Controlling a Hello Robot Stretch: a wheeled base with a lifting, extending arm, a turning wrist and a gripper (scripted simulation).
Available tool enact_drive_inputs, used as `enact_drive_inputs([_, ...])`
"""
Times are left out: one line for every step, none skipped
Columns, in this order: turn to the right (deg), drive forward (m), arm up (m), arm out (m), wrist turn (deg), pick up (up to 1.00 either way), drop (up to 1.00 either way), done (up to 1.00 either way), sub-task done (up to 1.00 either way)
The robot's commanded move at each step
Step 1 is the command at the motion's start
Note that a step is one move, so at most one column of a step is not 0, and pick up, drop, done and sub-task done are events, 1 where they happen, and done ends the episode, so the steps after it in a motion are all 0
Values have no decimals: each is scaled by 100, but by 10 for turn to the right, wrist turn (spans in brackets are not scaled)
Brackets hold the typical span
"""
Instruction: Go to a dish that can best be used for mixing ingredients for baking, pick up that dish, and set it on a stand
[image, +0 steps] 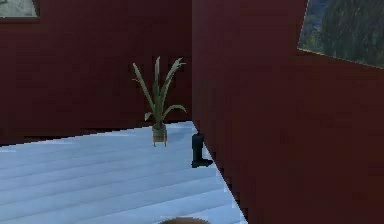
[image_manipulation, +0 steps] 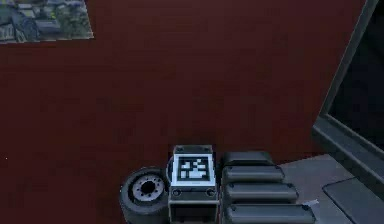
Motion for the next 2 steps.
enact_drive_inputs([-270,0,0,0,0,0,0,0,0])
enact_drive_inputs([450,0,0,0,0,0,0,0,0])
